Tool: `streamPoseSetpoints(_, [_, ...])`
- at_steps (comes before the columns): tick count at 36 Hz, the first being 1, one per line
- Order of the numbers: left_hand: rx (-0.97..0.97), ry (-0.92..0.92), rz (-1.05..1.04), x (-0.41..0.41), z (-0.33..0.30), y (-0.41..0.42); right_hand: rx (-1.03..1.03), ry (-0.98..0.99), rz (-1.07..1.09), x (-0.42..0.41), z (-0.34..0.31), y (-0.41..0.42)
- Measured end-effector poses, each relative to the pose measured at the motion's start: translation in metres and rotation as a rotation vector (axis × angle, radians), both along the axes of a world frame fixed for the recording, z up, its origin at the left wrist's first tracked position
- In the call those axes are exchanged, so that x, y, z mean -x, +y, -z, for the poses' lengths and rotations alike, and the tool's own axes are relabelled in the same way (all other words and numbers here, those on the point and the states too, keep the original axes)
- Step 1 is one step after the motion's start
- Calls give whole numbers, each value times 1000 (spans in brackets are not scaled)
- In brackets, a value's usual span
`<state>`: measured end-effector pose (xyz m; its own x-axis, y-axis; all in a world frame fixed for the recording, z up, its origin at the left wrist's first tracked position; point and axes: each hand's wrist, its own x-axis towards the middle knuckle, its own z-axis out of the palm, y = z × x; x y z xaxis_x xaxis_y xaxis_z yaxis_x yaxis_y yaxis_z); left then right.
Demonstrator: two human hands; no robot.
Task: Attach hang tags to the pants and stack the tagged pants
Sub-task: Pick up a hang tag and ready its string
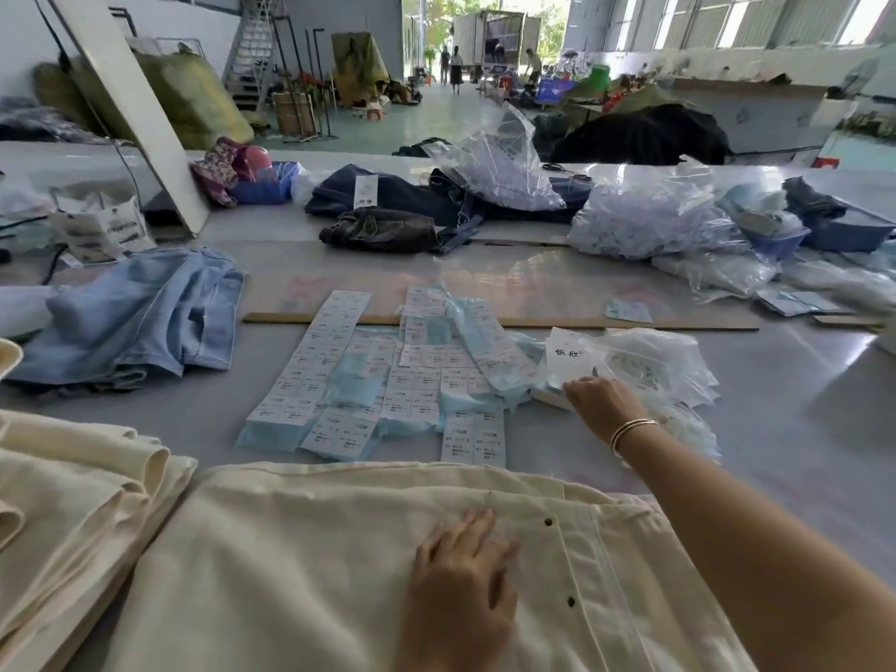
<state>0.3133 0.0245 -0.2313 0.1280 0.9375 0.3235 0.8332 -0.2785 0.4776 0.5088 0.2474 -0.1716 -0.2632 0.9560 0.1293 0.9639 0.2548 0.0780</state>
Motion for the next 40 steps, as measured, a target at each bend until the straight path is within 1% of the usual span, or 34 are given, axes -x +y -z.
streamPoseSetpoints(5, [-34,0,-2,0,-3,0,-45,123,64,1,-7,-2])
streamPoseSetpoints(10, [-8,-18,-18,0,-2,1,70,208,118,-1,-6,3])
streamPoseSetpoints(13, [15,-36,-40,0,-4,2,130,386,142,-7,-6,6])
streamPoseSetpoints(14, [25,-49,-49,1,-5,1,108,472,163,-8,-7,5])
streamPoseSetpoints(16, [58,-96,-57,4,-9,1,-26,667,233,-8,-15,-1])
streamPoseSetpoints(17, [99,-174,-66,5,-9,3,-125,756,266,-6,-20,-8])
streamPoseSetpoints(18, [164,-299,-90,6,-12,4,-229,811,276,-3,-25,-17])
streamPoseSetpoints(19, [256,-466,-115,8,-19,6,-328,831,244,3,-31,-29])
streamPoseSetpoints(21, [449,-885,-171,13,-33,13,-475,833,59,20,-42,-60])
streamPoseSetpoints(23, [559,-1202,-171,17,-44,26,-507,790,-161,40,-46,-91])
streamPoseSetpoints(24, [582,-1302,-164,19,-50,31,-502,741,-256,49,-45,-107])
streamPoseSetpoints(27, [639,-1487,-191,26,-65,44,-495,516,-563,71,-36,-144])
streamPoseSetpoints(29, [693,-1571,-154,29,-69,51,-397,366,-711,80,-25,-161])
streamPoseSetpoints(30, [701,-1551,-157,29,-71,53,-336,315,-747,83,-19,-166])
streamPoseSetpoints(31, [698,-1490,-176,29,-72,54,-282,281,-765,84,-13,-169])
streamPoseSetpoints(33, [617,-1281,-297,31,-71,58,-212,230,-779,84,-5,-170])
streamPoseSetpoints(35, [509,-1043,-363,36,-65,64,-128,218,-814,83,-5,-165])
streamPoseSetpoints(37, [414,-741,-350,46,-53,70,-63,330,-803,82,-8,-153])
streamPoseSetpoints(38, [384,-610,-330,51,-46,71,-53,421,-743,83,-11,-145])
streamPoseSetpoints(39, [367,-518,-304,56,-39,72,-46,514,-650,85,-13,-134])
streamPoseSetpoints(40, [348,-484,-276,58,-34,71,-26,582,-541,87,-14,-121])
